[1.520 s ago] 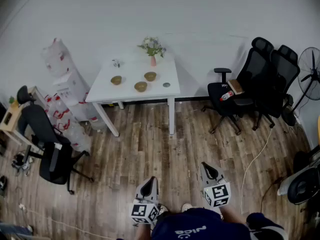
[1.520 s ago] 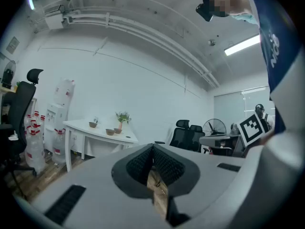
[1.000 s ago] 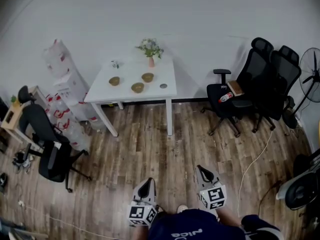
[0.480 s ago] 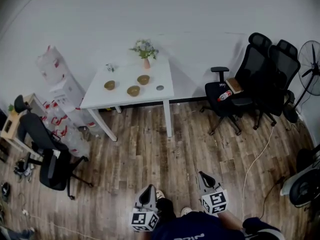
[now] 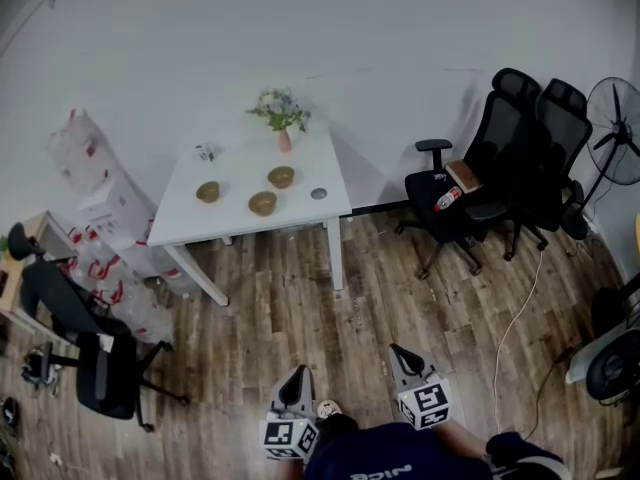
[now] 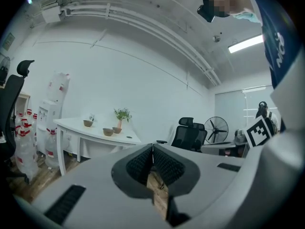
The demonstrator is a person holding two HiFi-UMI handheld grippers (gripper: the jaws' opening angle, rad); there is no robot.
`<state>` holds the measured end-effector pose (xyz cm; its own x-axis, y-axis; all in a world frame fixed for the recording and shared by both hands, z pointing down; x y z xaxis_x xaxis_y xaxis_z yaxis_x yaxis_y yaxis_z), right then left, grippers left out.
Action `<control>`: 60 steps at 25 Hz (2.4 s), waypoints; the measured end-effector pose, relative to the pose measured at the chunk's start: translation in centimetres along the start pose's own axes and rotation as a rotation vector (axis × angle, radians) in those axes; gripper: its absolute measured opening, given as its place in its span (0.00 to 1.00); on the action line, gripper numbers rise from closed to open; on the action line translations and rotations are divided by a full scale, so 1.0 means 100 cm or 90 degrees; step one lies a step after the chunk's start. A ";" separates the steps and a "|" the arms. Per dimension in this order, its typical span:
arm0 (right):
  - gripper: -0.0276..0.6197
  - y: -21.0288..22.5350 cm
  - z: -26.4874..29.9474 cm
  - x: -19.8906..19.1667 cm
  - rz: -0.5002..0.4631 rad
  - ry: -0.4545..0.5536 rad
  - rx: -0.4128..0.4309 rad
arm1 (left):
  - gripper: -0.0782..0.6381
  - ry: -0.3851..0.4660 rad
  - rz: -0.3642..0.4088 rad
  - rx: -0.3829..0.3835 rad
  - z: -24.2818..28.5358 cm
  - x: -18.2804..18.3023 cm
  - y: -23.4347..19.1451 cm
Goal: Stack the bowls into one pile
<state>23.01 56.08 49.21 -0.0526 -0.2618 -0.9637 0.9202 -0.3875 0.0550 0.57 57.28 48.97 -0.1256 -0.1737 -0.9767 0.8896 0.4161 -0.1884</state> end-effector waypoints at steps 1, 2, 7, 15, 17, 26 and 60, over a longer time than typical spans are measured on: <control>0.08 -0.004 0.011 0.002 -0.001 0.001 -0.001 | 0.14 0.001 0.001 -0.004 0.008 0.003 -0.010; 0.08 -0.008 0.021 0.005 0.000 0.002 -0.001 | 0.14 0.003 0.004 -0.009 0.015 0.006 -0.021; 0.08 -0.028 0.062 0.013 0.003 -0.003 -0.017 | 0.14 0.008 0.013 -0.037 0.040 0.019 -0.068; 0.08 -0.045 0.092 0.009 0.029 -0.023 -0.041 | 0.14 -0.016 0.015 -0.063 0.059 0.020 -0.105; 0.08 -0.044 0.099 0.009 0.031 -0.028 -0.041 | 0.14 -0.023 0.011 -0.065 0.064 0.018 -0.108; 0.08 -0.022 0.156 0.012 0.033 -0.053 -0.001 | 0.14 -0.070 -0.007 -0.044 0.100 0.010 -0.125; 0.08 0.136 0.404 0.072 0.043 -0.089 0.203 | 0.14 -0.039 -0.062 0.135 0.331 0.038 -0.161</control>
<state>19.44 13.27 53.52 -0.0683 -0.4064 -0.9111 0.7577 -0.6152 0.2176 0.36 20.36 51.68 -0.1942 -0.2597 -0.9460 0.9477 0.1991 -0.2493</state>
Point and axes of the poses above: the fingertips, and each gripper's own axes: z forward along the fingers, y to its right, x out of its top, the point moved 4 cm from there along -z, backward along the fingers, and after that the axes turned 3 degrees about z, right-handed, at the moved point
